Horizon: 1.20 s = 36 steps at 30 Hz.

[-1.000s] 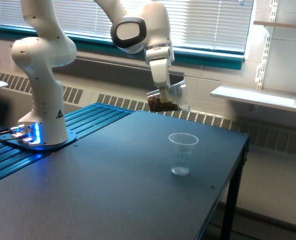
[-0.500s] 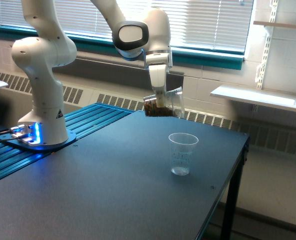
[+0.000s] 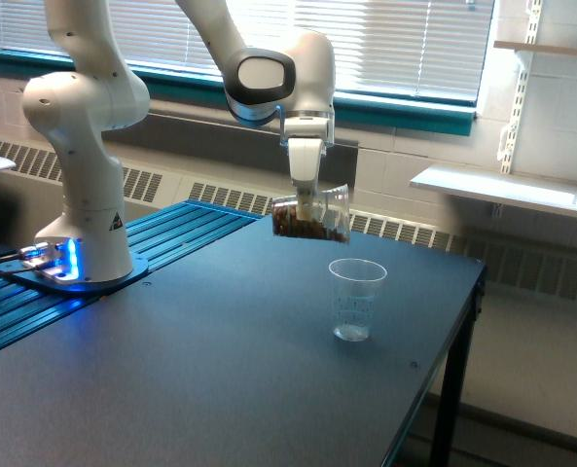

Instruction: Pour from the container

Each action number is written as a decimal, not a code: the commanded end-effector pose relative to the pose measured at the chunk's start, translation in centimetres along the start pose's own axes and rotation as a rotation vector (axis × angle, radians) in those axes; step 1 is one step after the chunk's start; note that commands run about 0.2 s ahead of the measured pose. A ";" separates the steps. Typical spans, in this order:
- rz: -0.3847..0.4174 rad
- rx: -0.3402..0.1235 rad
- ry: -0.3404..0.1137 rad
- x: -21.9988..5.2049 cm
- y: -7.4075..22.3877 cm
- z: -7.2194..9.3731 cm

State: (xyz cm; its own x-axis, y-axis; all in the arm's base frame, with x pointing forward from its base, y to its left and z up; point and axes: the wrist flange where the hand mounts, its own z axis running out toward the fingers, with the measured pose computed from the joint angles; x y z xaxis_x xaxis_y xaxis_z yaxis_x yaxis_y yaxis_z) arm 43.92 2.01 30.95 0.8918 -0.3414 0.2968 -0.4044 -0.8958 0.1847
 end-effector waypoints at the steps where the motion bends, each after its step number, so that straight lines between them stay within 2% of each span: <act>1: 0.005 -0.021 0.006 0.3 -0.9 -0.2; 15: -0.031 -0.070 0.010 0.5 -1.8 -0.4; 30: -0.061 -0.120 -0.003 -0.2 -1.6 0.4; 36: -0.068 -0.126 -0.005 -0.3 -1.7 0.5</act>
State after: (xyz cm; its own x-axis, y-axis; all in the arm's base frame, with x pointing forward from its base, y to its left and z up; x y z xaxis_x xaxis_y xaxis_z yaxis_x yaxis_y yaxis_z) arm 44.40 3.14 30.10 0.9186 -0.2865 0.2721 -0.3656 -0.8777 0.3100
